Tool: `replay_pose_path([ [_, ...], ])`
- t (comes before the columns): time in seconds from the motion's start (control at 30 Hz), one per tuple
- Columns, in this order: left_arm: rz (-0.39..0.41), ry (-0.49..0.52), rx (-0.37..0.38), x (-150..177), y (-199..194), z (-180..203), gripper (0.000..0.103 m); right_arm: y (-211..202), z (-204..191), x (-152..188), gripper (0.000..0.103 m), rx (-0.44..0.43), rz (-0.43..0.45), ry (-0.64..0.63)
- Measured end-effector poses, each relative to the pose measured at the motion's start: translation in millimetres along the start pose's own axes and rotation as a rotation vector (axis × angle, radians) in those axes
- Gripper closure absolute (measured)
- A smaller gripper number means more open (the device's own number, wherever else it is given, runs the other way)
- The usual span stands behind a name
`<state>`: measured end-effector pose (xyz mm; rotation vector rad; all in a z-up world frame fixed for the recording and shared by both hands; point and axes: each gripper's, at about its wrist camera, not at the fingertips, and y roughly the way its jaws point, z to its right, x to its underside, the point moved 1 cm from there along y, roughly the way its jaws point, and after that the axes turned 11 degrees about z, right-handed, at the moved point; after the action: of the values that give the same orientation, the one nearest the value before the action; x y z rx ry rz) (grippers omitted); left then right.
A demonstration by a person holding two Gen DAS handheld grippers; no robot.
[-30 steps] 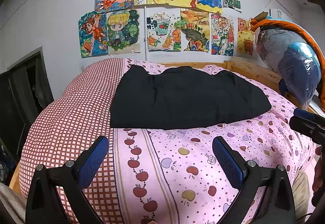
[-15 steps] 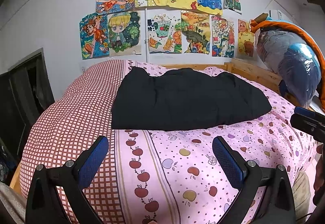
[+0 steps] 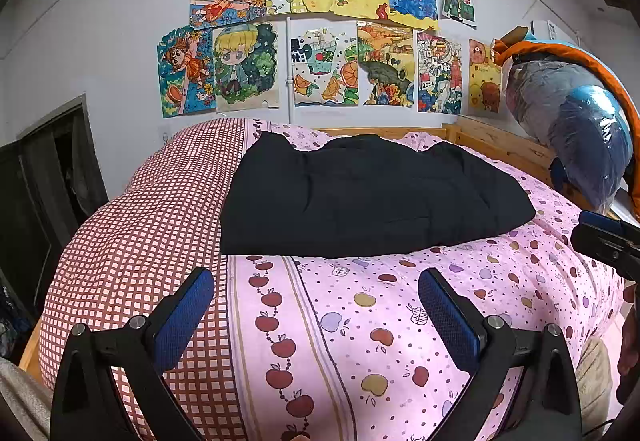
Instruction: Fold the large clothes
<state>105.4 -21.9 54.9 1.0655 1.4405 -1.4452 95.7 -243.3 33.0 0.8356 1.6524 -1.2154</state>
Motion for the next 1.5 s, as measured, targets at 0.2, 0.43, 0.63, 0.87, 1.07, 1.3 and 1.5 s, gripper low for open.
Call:
replay_pose_path([
  [0.2,0.001,-0.001,-0.002,-0.1,-0.4,-0.1,0.000,0.2,-0.1,0.2,0.007,-0.002,-0.001,0.003],
  [0.43,0.003,-0.001,-0.002,-0.4,-0.3,-0.9,0.000,1.2,-1.8,0.8,0.007,-0.003,-0.001,0.005],
  [0.63,0.003,0.002,-0.001,-0.9,-0.6,-2.0,0.000,1.3,-2.3,0.9,0.007,-0.003,-0.001,0.006],
  [0.87,0.002,0.001,-0.001,-0.6,-0.7,-1.3,0.000,2.0,-2.4,1.2,0.007,-0.003,-0.003,0.007],
  [1.07,0.004,0.001,-0.002,0.1,-1.3,-0.6,0.000,2.4,-2.9,1.7,0.007,-0.004,-0.002,0.006],
  [1.3,0.001,0.000,-0.001,1.3,-0.9,-2.5,0.000,2.8,-4.2,2.4,0.007,-0.005,-0.004,0.011],
  [1.5,0.003,0.000,-0.001,1.5,-0.7,-2.7,0.000,2.9,-4.5,2.3,0.007,-0.005,-0.004,0.010],
])
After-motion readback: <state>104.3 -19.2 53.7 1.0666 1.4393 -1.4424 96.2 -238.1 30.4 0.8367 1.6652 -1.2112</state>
